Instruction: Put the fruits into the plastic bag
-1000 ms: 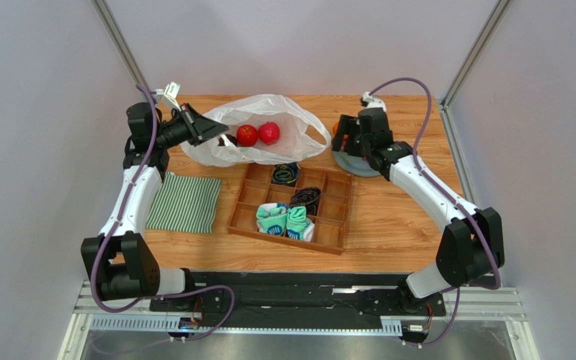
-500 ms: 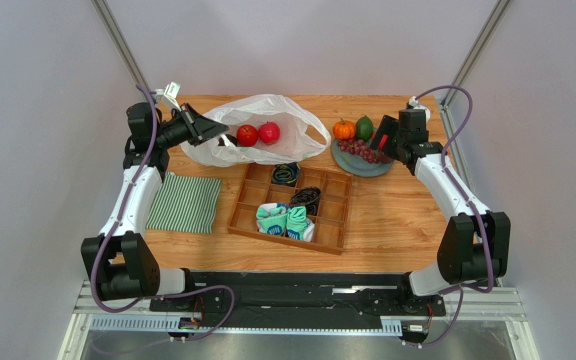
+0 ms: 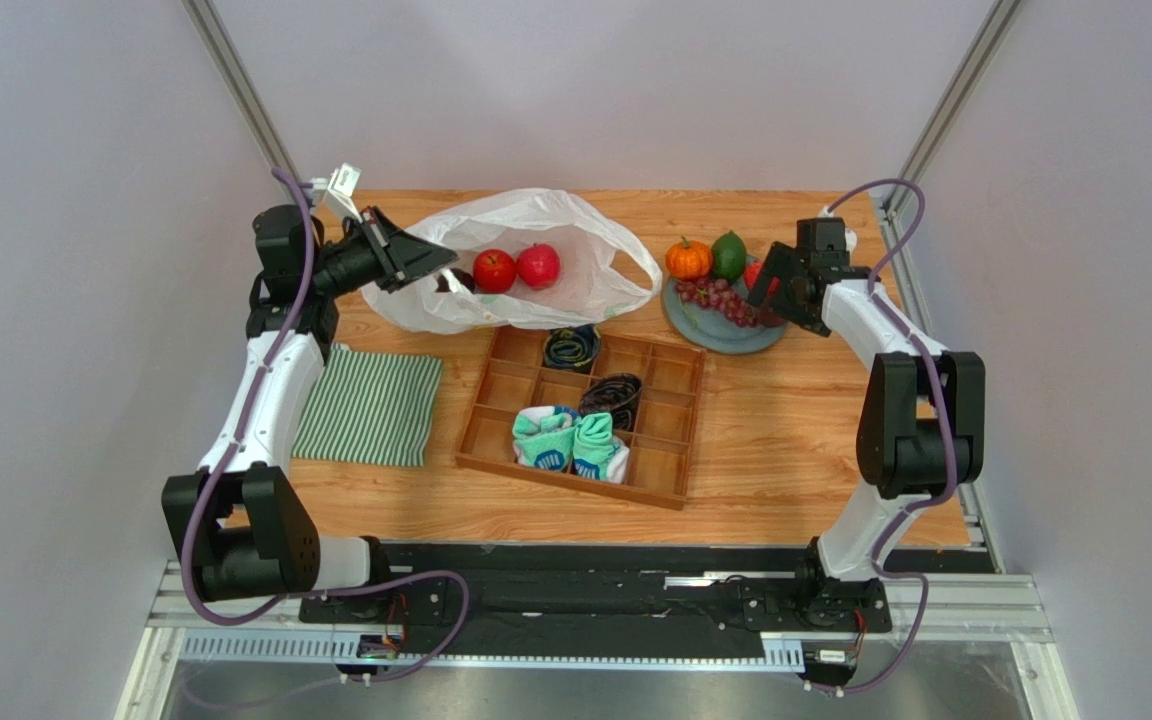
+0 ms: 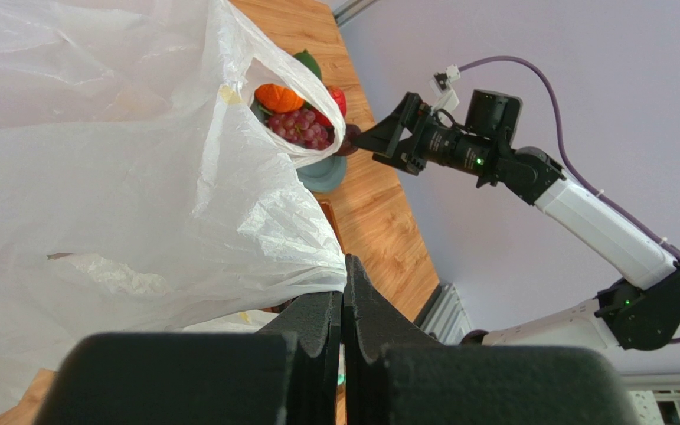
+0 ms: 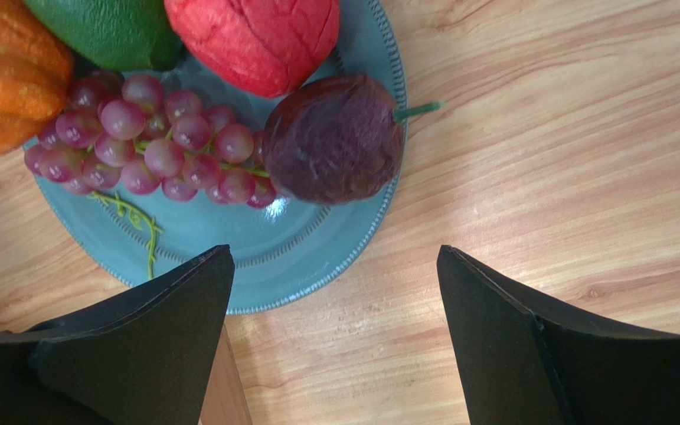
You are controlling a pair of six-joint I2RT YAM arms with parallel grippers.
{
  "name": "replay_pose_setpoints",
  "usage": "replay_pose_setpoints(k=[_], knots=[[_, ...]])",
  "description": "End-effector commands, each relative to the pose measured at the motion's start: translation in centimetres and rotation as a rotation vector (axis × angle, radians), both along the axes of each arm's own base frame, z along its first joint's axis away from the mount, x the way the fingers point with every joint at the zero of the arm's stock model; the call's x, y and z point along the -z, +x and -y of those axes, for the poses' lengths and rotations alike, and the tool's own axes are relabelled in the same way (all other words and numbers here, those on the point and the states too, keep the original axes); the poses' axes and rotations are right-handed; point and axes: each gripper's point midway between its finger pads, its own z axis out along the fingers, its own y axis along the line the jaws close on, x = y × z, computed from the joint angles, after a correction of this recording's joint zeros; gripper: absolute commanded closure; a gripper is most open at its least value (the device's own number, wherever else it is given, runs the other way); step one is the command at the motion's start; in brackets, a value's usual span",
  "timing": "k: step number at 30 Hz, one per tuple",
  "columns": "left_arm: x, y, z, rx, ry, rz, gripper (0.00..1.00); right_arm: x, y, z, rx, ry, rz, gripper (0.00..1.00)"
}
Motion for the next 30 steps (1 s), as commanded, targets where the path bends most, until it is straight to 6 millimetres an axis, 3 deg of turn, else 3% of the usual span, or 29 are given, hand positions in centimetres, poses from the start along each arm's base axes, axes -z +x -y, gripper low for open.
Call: replay_pose_setpoints(k=[1, 12, 13, 20, 30], knots=[[-1.4, -0.7, -0.1, 0.004, 0.010, 0.064, 1.00, -1.6, 2.7, 0.7, 0.006, -0.019, 0.065, 0.12], [-1.3, -0.6, -0.2, 0.005, 0.013, 0.061, 1.00, -0.2, 4.8, 0.7, -0.001, -0.023, 0.043, 0.17], [-1.3, -0.6, -0.2, 0.005, 0.013, 0.061, 1.00, -0.1, 4.8, 2.1, 0.032, -0.027, 0.039, 0.17], [-1.2, -0.6, -0.2, 0.005, 0.012, 0.056, 1.00, 0.9, 5.0, 2.3, 0.051, -0.019, 0.027, 0.21], [-1.2, -0.5, -0.2, 0.003, 0.013, 0.058, 1.00, 1.3, 4.9, 2.3, 0.050, -0.022, 0.021, 0.44]])
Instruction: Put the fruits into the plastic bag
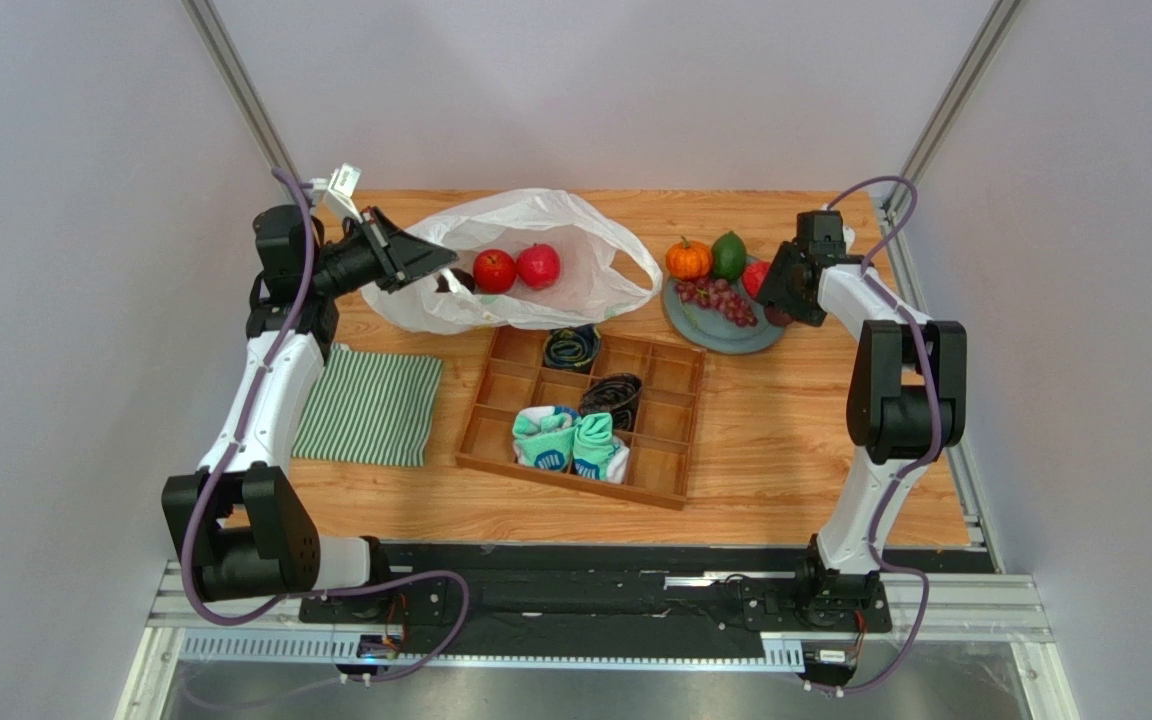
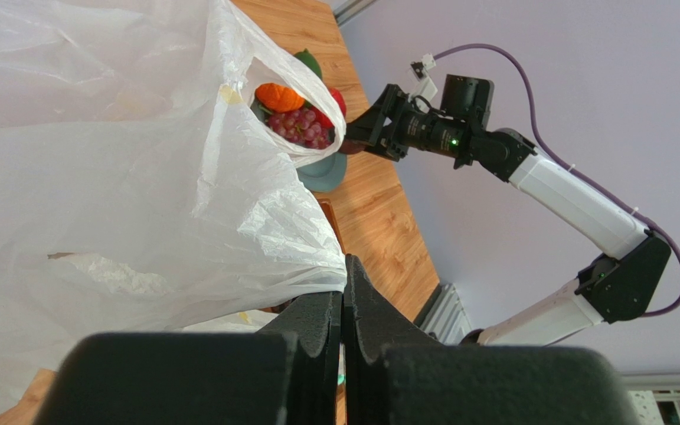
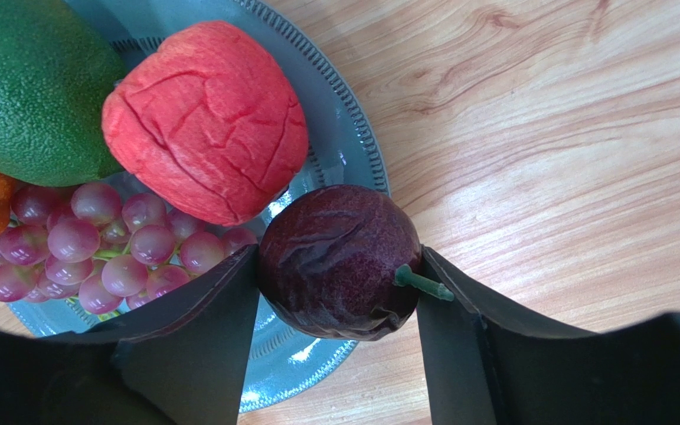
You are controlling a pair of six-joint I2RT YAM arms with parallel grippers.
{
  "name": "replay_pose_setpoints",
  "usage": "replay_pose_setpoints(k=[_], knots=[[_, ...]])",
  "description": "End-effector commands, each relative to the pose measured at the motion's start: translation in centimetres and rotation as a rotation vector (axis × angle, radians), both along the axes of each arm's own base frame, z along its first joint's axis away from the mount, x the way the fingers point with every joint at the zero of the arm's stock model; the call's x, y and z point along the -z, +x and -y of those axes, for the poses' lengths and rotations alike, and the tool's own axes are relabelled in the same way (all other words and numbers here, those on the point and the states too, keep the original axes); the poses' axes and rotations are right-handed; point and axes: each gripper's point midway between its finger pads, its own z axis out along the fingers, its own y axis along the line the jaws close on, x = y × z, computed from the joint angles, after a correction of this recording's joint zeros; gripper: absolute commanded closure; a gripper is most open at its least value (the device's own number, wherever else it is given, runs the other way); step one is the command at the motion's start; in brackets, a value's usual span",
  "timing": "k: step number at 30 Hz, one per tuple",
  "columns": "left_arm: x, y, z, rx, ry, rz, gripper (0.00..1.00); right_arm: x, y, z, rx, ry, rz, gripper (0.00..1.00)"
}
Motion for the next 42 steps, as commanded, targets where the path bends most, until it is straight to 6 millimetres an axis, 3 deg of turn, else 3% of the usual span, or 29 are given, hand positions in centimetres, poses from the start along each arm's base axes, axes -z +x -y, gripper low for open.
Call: replay_pose_setpoints(k=[1, 10, 16, 21, 24, 25, 28, 30, 31, 32, 33, 34, 35, 37, 40, 41, 42], knots=[[-1.2, -0.5, -0.3, 0.002, 0.012, 0.059, 1.00, -1.6, 1.4, 0.5, 0.009, -0.019, 0.062, 0.45], [-1.3, -0.6, -0.2, 0.005, 0.011, 0.061, 1.00, -3.2, -0.1, 0.3, 0.005, -0.014, 0.103, 0.56], [-1.4, -0.6, -0.1, 0.007, 0.005, 0.062, 1.00, -8.5, -0.9, -1.8, -0.062, 0.036, 0.250, 0.63], [-1.3, -0.6, -0.1, 0.009, 0.005, 0.063, 1.00, -15.1, -2.1, -8.2, -0.232, 0.032, 0.427, 0.62], [-1.5, -0.7, -0.1, 0.011, 0.003, 0.065, 1.00, -17.5, -2.9, -13.2, -0.347, 0.070, 0.507, 0.62], [-1.4, -0.7, -0.1, 0.010, 0.003, 0.065, 1.00, -18.5, -3.2, -16.1, -0.412, 0.096, 0.552, 0.62], [-1.6, -0.7, -0.1, 0.012, 0.006, 0.077, 1.00, -18.4, -3.5, -21.3, -0.532, 0.127, 0.577, 0.63], [-1.5, -0.7, -0.1, 0.011, 0.009, 0.077, 1.00, -16.8, -2.9, -23.7, -0.570, 0.138, 0.533, 0.63], [-1.5, -0.7, -0.1, 0.011, 0.010, 0.078, 1.00, -17.6, -2.9, -25.5, -0.593, 0.158, 0.548, 0.63], [-1.4, -0.7, -0.1, 0.012, 0.009, 0.074, 1.00, -16.3, -2.5, -26.6, -0.605, 0.163, 0.523, 0.64], [-1.5, -0.7, -0.1, 0.014, 0.009, 0.077, 1.00, -16.3, -3.0, -28.5, -0.652, 0.195, 0.522, 0.64], [-1.5, -0.7, -0.1, 0.014, 0.008, 0.074, 1.00, -17.6, -2.5, -29.5, -0.660, 0.213, 0.553, 0.64], [-1.5, -0.8, -0.1, 0.016, 0.006, 0.073, 1.00, -16.3, -2.2, -30.6, -0.671, 0.223, 0.527, 0.64], [-1.5, -0.7, -0.1, 0.016, 0.007, 0.076, 1.00, -17.2, -1.8, -33.1, -0.705, 0.246, 0.541, 0.64], [-1.6, -0.8, 0.0, 0.016, 0.005, 0.078, 1.00, -15.5, -1.0, -35.6, -0.722, 0.264, 0.506, 0.64], [-1.6, -0.7, 0.0, 0.016, 0.004, 0.077, 1.00, -16.6, -0.5, -36.5, -0.723, 0.289, 0.527, 0.64], [-1.5, -0.7, 0.0, 0.016, 0.004, 0.076, 1.00, -15.2, -0.2, -37.6, -0.728, 0.297, 0.508, 0.64]])
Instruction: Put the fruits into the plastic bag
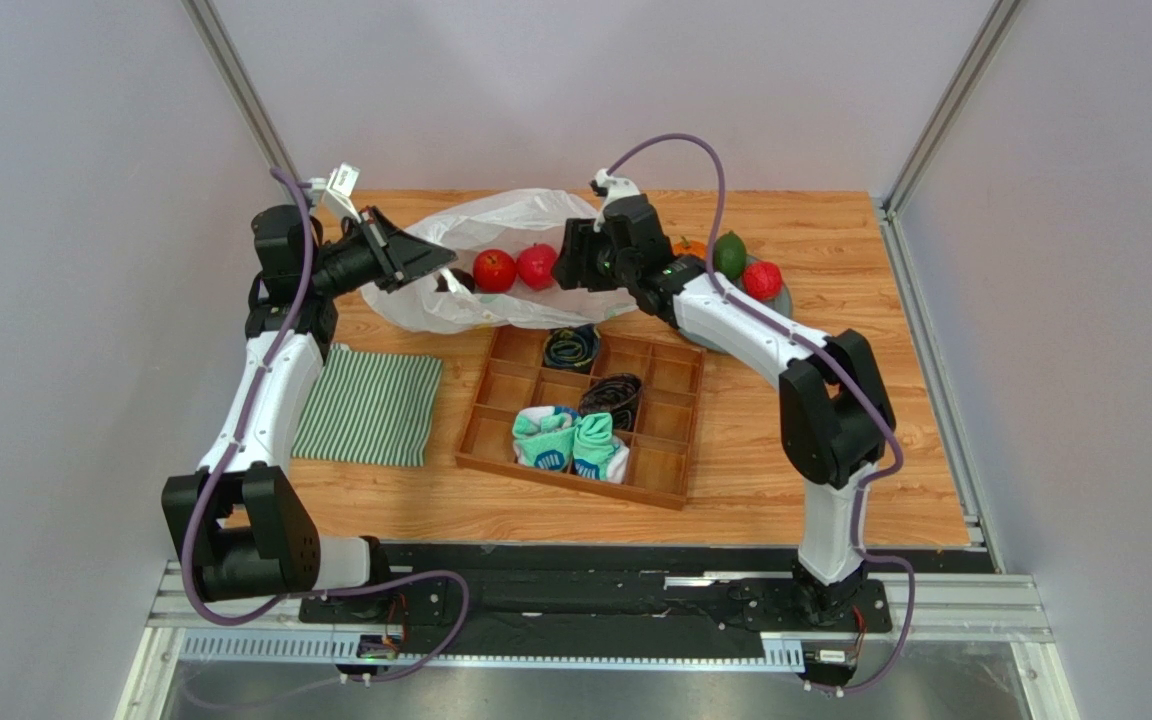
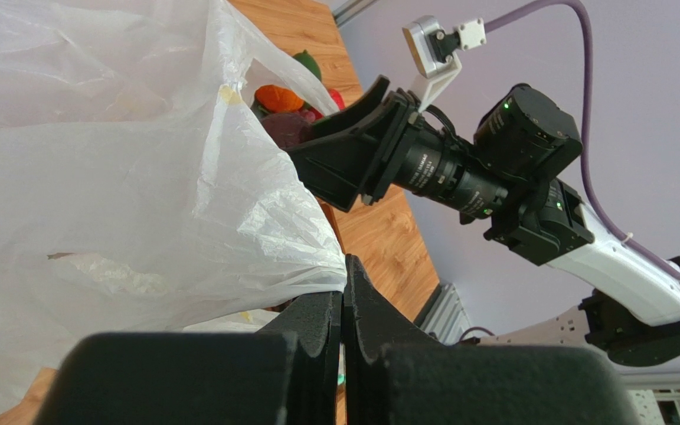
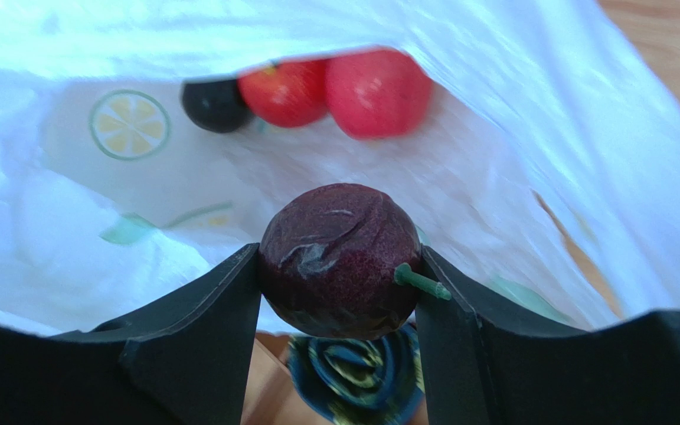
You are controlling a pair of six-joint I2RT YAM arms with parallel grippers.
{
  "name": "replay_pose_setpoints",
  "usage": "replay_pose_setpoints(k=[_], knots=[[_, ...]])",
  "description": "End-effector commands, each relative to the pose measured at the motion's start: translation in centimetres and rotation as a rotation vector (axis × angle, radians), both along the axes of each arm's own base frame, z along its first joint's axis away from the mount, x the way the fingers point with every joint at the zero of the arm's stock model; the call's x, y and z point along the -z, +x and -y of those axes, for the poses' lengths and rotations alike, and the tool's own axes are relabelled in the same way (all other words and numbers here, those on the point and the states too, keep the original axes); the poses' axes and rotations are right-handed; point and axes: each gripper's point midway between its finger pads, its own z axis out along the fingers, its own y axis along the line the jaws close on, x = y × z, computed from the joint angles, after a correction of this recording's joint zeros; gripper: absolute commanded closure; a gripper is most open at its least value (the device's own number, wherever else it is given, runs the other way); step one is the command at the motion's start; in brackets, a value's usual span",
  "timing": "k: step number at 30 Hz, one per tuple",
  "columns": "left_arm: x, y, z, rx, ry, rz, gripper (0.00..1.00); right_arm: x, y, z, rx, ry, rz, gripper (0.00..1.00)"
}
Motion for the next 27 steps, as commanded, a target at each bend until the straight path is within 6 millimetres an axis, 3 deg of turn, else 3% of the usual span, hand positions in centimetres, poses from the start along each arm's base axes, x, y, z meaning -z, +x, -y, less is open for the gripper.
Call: replay_pose_setpoints(k=[1, 2, 4, 9, 12, 21, 24, 27], knots=[[-1.5, -0.8, 0.1, 0.017, 0.005, 0.073, 1.00, -3.5, 2.0, -4.5, -0.033, 0.119, 0.066, 0.64], [-1.4, -0.7, 0.1, 0.018, 0.005, 0.072, 1.00, -4.4, 2.5, -5.4, -0.044, 0.142, 0.079, 0.64], [-1.3, -0.7, 0.1, 0.017, 0.003, 0.066, 1.00, -2.7, 2.7, -7.1, -0.059, 0.134, 0.044, 0.64], [-1.4, -0.8, 0.1, 0.021, 0.002, 0.069, 1.00, -2.2, 2.8, -10.8, -0.097, 0.145, 0.021, 0.64], [-1.4, -0.7, 0.1, 0.020, 0.002, 0.069, 1.00, -0.6, 2.3, -12.2, -0.119, 0.128, -0.012, 0.63], [-1.7, -0.9, 0.1, 0.022, -0.002, 0.074, 1.00, 2.9, 0.4, -13.5, -0.152, 0.107, -0.107, 0.59], [-1.6, -0.8, 0.1, 0.022, -0.002, 0.074, 1.00, 3.6, -0.1, -13.7, -0.162, 0.094, -0.124, 0.53], [-1.6, -0.9, 0.2, 0.023, -0.003, 0.073, 1.00, 4.1, -0.4, -13.9, -0.180, 0.091, -0.139, 0.39]])
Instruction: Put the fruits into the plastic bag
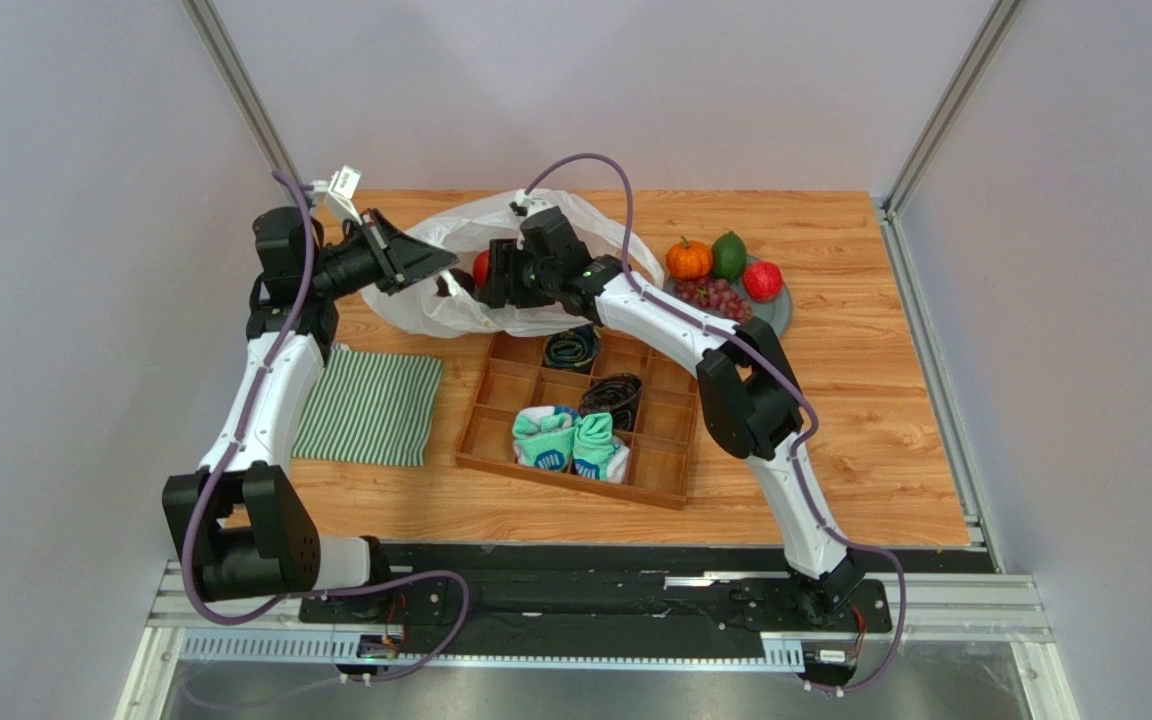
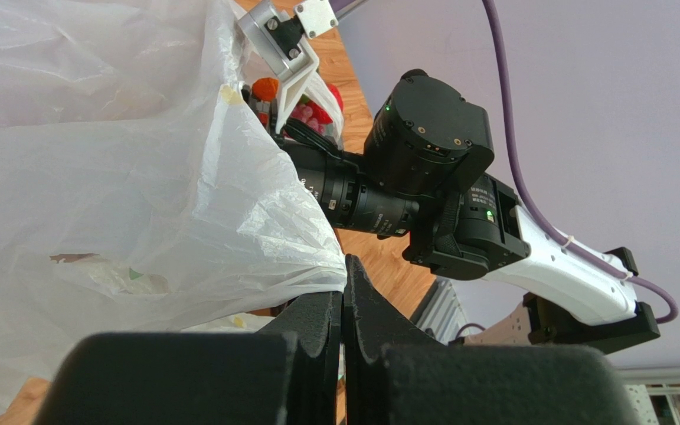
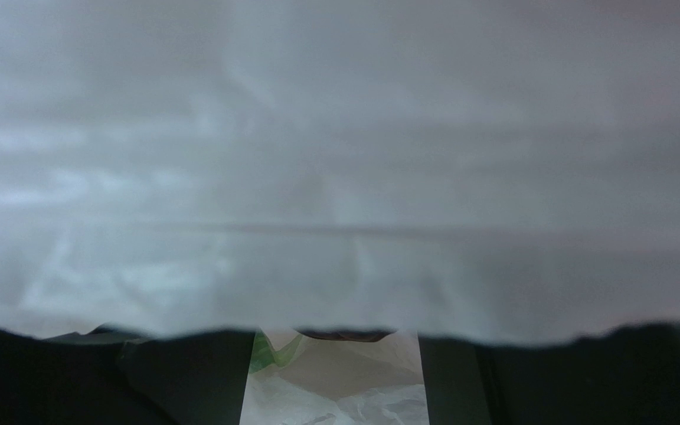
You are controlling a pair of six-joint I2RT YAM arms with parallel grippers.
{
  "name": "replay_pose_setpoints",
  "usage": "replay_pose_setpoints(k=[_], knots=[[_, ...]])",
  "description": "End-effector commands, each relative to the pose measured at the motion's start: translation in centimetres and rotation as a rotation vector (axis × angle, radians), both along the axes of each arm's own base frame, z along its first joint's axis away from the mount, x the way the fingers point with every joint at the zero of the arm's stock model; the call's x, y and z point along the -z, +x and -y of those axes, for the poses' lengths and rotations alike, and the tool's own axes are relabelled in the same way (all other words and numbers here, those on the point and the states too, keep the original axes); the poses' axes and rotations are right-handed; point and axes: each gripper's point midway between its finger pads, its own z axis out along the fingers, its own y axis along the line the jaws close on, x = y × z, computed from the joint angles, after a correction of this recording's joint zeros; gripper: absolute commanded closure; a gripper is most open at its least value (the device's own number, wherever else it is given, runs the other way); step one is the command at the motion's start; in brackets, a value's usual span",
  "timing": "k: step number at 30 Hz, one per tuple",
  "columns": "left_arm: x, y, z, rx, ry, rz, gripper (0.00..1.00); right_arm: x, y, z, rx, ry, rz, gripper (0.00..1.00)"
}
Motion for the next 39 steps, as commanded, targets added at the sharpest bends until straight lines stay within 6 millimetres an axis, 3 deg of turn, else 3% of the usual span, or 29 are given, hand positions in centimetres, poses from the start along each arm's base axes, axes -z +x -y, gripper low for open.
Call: replay_pose_setpoints(k=[1, 7, 19, 21, 22, 23, 26, 28, 29, 30, 31, 32, 35, 36, 37, 39], knots=[[-1.9, -0.7, 0.1, 0.014, 0.002, 0.081, 1.00, -0.3, -0.2, -1.2, -0.033, 0.026, -0.005, 0.31], [-2.0, -0.7, 0.1, 0.014, 0.002, 0.084, 1.00, -0.7, -0.2, -1.2, -0.046, 0.012, 0.011, 0.18], [-1.9, -0.7, 0.0, 0.013, 0.002, 0.081, 1.00, -2.3, -0.6, -0.7, -0.055, 0.019, 0.038, 0.25], [-1.9, -0.7, 0.0, 0.013, 0.002, 0.081, 1.00, -4.3, -1.3, -0.5, -0.057, 0.032, 0.075, 0.25], [-2.0, -0.6, 0.0, 0.013, 0.003, 0.082, 1.00, -3.5, -1.7, 0.1, -0.048, 0.010, 0.069, 0.25], [-2.0, -0.6, 0.0, 0.013, 0.003, 0.082, 1.00, -5.8, -2.2, 0.3, -0.051, 0.030, 0.115, 0.25], [-1.9, -0.7, 0.0, 0.013, 0.002, 0.080, 1.00, -6.0, -3.2, 1.9, -0.032, 0.011, 0.134, 0.25], [-2.0, -0.7, 0.0, 0.013, 0.003, 0.083, 1.00, -8.2, -4.1, 3.3, -0.018, 0.020, 0.172, 0.26], [-2.0, -0.7, 0.1, 0.013, 0.003, 0.083, 1.00, -6.8, -4.8, 4.3, -0.018, -0.012, 0.154, 0.26], [-1.9, -0.6, 0.0, 0.012, 0.003, 0.080, 1.00, -8.9, -5.6, 5.1, -0.014, 0.006, 0.184, 0.26], [-1.9, -0.6, 0.0, 0.012, 0.004, 0.082, 1.00, -9.2, -6.0, 5.7, -0.005, 0.001, 0.193, 0.26], [-2.0, -0.7, 0.1, 0.013, 0.003, 0.083, 1.00, -7.7, -6.8, 6.8, -0.003, -0.030, 0.174, 0.26], [-1.8, -0.6, 0.0, 0.011, 0.002, 0.079, 1.00, -10.1, -7.6, 10.0, 0.042, -0.073, 0.248, 0.24], [-1.9, -0.6, 0.0, 0.008, 0.003, 0.080, 1.00, -9.6, -7.9, 11.1, 0.049, -0.108, 0.251, 0.24], [-1.9, -0.6, 0.0, 0.008, 0.003, 0.080, 1.00, -10.7, -7.9, 12.7, 0.084, -0.121, 0.275, 0.24], [-1.8, -0.6, 0.1, 0.010, 0.003, 0.079, 1.00, -10.5, -7.5, 14.8, 0.122, -0.170, 0.285, 0.23]])
